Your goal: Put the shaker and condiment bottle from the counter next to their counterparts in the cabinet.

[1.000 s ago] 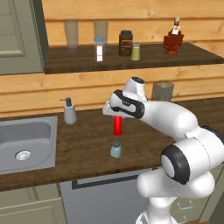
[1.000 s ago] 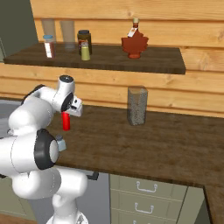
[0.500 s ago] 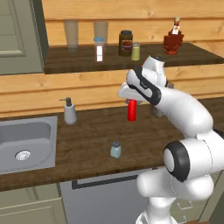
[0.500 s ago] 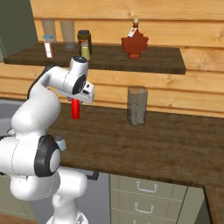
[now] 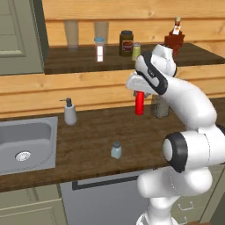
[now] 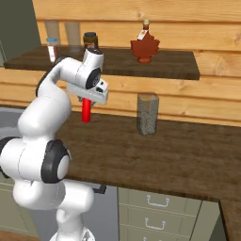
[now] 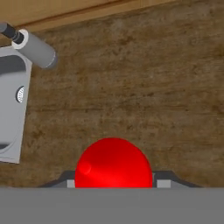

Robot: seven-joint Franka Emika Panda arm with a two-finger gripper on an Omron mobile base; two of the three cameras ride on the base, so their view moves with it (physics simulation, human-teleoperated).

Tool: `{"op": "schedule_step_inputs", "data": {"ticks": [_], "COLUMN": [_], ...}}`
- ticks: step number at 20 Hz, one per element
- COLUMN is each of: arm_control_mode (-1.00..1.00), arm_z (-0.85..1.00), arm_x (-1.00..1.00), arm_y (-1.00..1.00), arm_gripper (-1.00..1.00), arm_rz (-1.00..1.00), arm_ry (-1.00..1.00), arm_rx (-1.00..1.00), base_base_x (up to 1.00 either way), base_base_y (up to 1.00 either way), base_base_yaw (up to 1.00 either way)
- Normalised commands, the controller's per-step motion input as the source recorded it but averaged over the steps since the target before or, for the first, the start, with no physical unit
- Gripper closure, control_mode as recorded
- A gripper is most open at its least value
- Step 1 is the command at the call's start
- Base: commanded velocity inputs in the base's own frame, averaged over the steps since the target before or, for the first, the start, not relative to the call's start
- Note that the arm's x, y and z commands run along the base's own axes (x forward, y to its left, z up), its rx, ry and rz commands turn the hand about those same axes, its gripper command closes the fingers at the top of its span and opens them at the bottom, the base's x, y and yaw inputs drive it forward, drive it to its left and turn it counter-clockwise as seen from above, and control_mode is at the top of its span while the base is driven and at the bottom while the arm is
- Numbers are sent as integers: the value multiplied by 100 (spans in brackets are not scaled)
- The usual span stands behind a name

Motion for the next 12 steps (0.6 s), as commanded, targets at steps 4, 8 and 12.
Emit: {"op": "schedule_step_inputs", "data": {"ticks": [4,8,12], "arm_control_mode": [-100,-100,-100], "arm_z": [99,71,-1], "arm_x": [0,0,-6], "arm_y": [-65,-57,-4], "arm_gripper": [100,100,100], "arm_rz": [3,1,0], "arm_ry": [10,11,0], "arm_rx": [2,3,-2], "base_base_x": [0,0,0], "base_base_y": [0,0,0], "base_base_yaw": [0,0,0]}}
